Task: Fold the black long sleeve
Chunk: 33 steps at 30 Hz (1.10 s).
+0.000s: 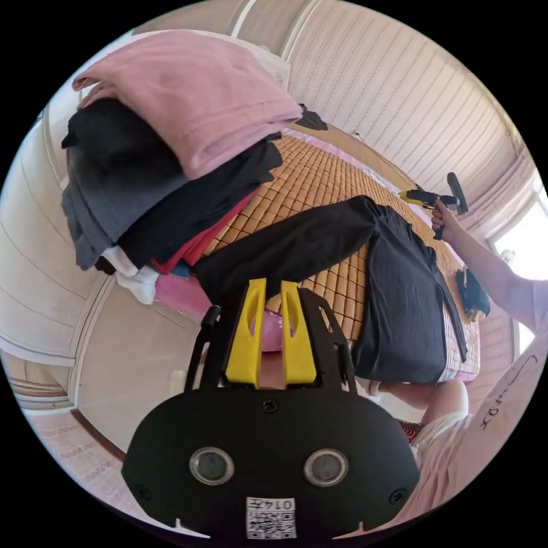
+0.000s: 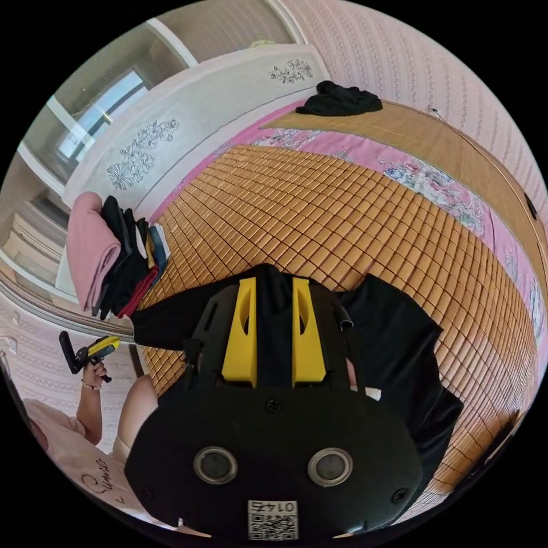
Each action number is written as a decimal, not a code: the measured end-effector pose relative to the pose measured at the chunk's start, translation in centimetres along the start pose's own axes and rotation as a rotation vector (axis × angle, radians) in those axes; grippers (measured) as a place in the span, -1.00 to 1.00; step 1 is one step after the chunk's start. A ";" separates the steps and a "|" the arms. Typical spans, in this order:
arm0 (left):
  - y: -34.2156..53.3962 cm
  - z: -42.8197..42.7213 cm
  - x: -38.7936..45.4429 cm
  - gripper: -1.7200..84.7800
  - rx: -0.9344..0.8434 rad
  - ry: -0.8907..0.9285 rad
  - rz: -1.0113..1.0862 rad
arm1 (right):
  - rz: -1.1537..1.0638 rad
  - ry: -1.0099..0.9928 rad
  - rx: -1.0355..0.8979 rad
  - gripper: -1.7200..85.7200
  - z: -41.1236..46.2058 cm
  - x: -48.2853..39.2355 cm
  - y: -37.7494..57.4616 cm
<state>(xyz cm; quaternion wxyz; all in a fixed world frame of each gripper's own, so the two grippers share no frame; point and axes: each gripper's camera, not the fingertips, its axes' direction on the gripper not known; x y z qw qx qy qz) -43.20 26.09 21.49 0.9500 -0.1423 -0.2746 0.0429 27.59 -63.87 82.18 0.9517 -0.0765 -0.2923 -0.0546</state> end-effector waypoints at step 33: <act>-31.8 32.7 42.1 -0.90 -0.269 0.020 0.662 | 0.206 0.289 -0.127 -0.86 -2.3 18.5 10.4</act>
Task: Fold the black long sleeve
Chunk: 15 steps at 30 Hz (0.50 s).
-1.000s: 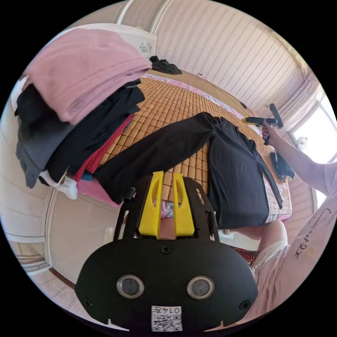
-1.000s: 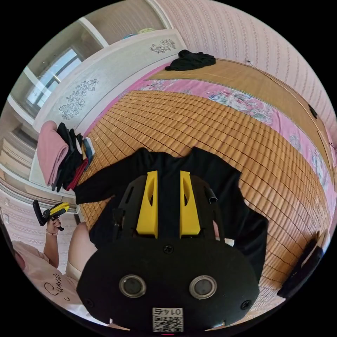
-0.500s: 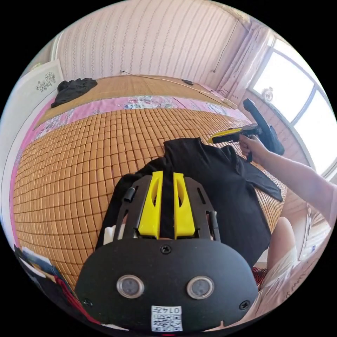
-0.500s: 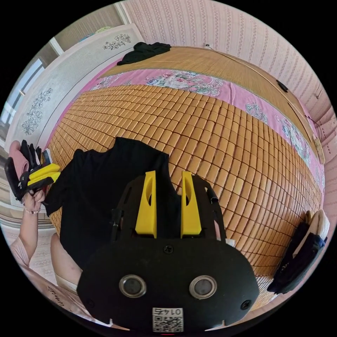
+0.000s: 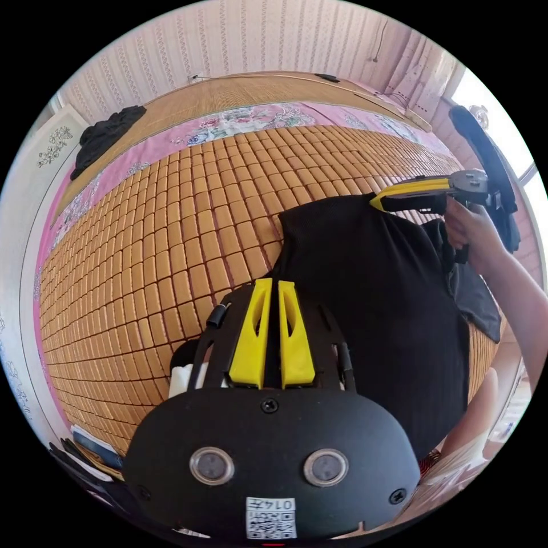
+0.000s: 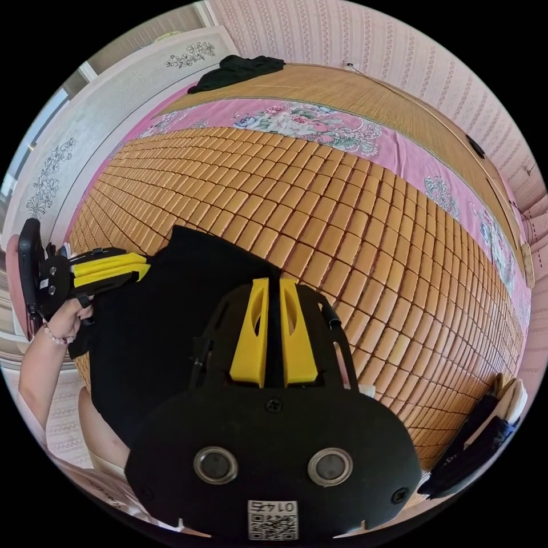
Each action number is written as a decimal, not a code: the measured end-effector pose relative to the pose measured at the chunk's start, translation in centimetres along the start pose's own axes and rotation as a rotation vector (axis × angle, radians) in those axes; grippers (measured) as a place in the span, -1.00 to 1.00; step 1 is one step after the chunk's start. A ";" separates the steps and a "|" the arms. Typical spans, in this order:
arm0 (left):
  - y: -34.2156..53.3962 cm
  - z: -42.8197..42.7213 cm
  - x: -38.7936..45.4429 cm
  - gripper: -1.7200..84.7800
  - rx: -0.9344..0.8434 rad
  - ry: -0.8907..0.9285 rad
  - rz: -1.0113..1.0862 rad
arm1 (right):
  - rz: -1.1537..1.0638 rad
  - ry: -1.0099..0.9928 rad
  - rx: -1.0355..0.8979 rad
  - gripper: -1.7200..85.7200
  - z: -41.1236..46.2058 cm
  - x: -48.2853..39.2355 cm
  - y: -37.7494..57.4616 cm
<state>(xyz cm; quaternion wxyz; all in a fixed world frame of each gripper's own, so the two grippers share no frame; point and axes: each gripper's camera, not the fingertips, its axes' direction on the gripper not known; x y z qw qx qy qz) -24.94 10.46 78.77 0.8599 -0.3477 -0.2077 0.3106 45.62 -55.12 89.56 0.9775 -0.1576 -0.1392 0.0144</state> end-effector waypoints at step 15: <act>44.1 -17.0 -5.9 -0.83 0.214 0.130 -0.418 | -0.043 -0.069 0.164 -0.75 -9.4 -6.7 34.4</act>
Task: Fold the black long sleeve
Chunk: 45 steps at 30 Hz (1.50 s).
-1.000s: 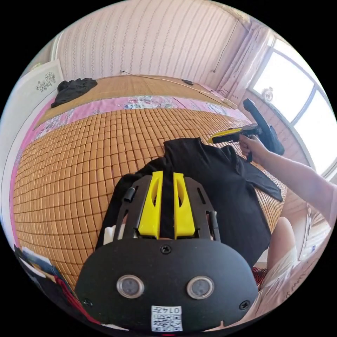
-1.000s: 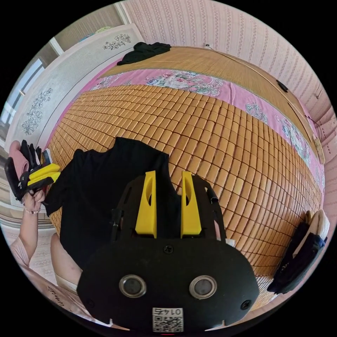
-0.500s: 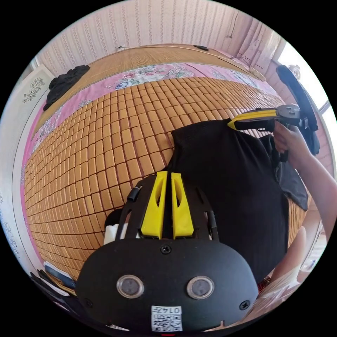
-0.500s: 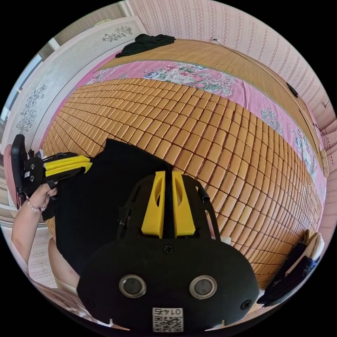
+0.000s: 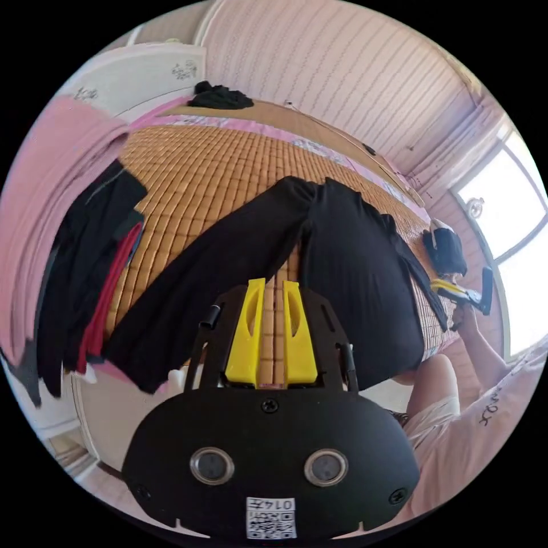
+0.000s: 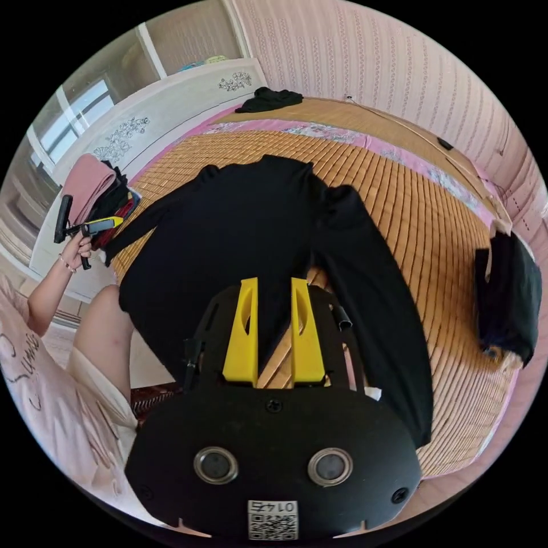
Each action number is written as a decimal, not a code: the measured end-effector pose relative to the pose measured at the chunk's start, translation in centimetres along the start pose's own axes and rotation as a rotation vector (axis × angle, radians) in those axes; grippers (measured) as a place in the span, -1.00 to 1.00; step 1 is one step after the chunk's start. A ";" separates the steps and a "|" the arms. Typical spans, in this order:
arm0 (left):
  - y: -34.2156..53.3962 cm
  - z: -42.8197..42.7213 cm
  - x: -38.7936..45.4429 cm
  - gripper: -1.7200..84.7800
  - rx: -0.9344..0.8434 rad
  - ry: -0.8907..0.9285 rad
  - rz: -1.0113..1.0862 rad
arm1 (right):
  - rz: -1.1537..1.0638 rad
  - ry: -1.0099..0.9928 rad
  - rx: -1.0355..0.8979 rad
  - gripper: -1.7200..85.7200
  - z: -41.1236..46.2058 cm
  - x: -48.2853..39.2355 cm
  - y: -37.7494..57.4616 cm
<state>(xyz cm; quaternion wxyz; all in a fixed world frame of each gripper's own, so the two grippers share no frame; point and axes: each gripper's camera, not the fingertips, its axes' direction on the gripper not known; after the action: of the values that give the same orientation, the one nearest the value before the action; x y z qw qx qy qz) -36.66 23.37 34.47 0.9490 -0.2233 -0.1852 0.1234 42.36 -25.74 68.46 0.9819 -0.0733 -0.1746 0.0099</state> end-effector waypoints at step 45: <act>19.8 -6.2 -15.2 -0.96 0.358 -0.034 -0.610 | -0.734 0.004 -0.265 -0.95 37.5 -58.8 -21.4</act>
<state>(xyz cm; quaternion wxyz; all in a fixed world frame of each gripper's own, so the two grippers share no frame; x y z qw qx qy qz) -50.82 33.47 15.53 0.9630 0.0146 -0.2347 -0.1317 -25.88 -44.29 86.34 0.9025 -0.1320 -0.1873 -0.3647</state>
